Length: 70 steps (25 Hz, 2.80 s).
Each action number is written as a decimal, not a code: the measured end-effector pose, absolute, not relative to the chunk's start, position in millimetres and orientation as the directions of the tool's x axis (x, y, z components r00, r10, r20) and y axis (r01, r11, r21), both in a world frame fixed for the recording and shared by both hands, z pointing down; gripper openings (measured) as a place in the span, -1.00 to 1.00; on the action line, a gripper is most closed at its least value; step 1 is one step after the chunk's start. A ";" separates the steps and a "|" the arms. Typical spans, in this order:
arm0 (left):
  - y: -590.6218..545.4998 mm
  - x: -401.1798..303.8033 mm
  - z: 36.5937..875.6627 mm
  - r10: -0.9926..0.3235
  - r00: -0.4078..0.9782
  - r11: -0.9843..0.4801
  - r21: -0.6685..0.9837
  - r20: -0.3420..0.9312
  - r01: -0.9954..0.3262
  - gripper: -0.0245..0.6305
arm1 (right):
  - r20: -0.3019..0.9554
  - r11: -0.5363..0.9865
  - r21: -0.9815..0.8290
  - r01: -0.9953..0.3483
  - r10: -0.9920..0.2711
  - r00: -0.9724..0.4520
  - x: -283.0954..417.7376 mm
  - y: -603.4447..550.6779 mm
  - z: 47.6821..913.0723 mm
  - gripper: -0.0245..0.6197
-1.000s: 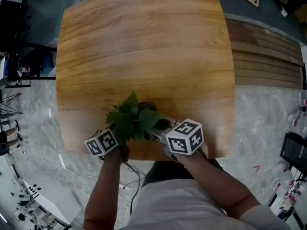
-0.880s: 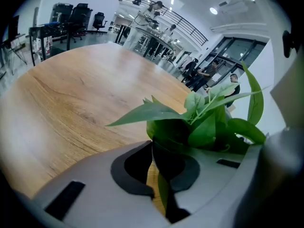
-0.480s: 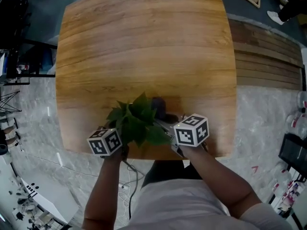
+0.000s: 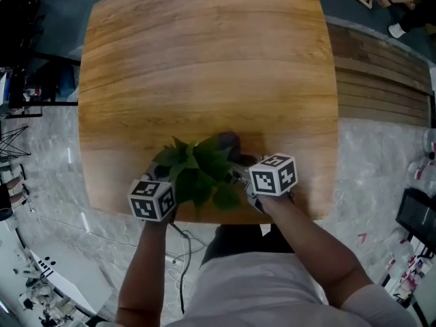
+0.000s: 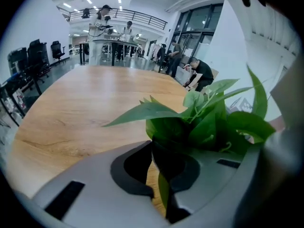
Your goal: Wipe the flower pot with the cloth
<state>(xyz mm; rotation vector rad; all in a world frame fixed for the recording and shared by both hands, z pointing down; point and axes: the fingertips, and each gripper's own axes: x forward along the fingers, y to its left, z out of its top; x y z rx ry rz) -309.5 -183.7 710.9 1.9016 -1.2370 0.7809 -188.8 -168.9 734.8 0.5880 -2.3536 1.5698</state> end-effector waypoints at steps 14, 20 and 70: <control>-190.6 -307.7 706.0 -0.539 0.385 -0.337 0.228 0.749 -0.914 -0.87 | 0.390 0.303 -0.855 -0.421 -0.159 -0.907 -189.9 -179.5 747.8 -0.71; -187.8 -320.5 713.8 -0.551 0.360 -0.137 0.344 0.753 -0.929 -0.87 | 0.256 0.385 -0.875 -0.295 -0.149 -0.955 -204.3 -160.2 677.2 -0.71; -196.0 -306.6 644.2 -0.636 0.322 0.082 0.476 0.702 -0.876 -0.70 | 0.425 0.495 -0.611 -0.617 -0.453 -0.784 -114.5 -214.5 612.0 -0.70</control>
